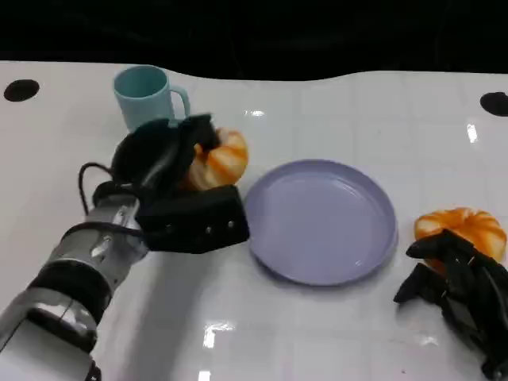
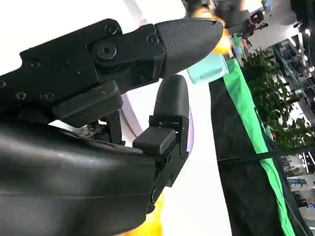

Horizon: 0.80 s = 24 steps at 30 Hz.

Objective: Grasp the bread from the table and place it into the plate.

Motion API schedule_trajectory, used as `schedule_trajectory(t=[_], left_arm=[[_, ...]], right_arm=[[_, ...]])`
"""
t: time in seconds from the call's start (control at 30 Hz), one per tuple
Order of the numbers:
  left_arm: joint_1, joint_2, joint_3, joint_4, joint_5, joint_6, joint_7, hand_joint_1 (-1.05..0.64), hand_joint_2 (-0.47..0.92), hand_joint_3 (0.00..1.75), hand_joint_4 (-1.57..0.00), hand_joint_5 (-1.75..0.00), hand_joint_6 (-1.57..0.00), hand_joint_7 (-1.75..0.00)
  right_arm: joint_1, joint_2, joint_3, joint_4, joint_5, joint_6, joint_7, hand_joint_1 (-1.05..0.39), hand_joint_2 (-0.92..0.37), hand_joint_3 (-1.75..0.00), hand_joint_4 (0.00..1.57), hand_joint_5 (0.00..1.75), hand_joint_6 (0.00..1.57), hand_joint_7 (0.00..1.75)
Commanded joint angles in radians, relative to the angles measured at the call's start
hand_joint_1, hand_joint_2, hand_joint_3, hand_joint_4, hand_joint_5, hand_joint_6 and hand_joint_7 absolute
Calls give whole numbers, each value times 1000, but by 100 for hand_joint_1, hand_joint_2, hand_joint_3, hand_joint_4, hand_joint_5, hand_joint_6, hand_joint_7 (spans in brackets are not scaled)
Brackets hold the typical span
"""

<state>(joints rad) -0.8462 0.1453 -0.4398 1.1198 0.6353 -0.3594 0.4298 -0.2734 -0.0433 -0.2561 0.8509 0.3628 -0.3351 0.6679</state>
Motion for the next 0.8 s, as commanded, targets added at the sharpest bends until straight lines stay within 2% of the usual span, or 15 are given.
schedule_trajectory(t=[0.03, 0.3, 0.43, 0.63, 0.8], left_arm=[[-4, 0, -3, -27, 3, -37, 30, -13, 48, 120, -87, -175, -63, -175], [-19, -28, -9, -68, -9, -135, -6, -11, 50, 118, -88, -175, -69, -175], [-51, -58, -17, -47, -39, -218, -136, -12, 53, 127, -92, -175, -74, -175], [-89, -91, -38, -26, -21, -222, -220, -17, 55, 121, -93, -175, -76, -175], [-118, -117, -53, 8, -12, -219, -259, -16, 51, 123, -92, -175, -77, -175]], right_arm=[[8, -10, -4, 25, -4, 3, -2, -55, -92, -24, 69, 157, 64, 116], [9, -5, -5, 23, -3, 7, -5, -55, -92, -24, 68, 155, 66, 116], [7, -4, -6, 9, 5, 46, -19, -55, -92, -21, 69, 154, 67, 118], [14, 0, -6, -28, 16, 96, -23, -55, -92, -20, 67, 156, 62, 122], [19, 1, -5, -41, 28, 109, -8, -53, -92, -20, 64, 156, 61, 124]])
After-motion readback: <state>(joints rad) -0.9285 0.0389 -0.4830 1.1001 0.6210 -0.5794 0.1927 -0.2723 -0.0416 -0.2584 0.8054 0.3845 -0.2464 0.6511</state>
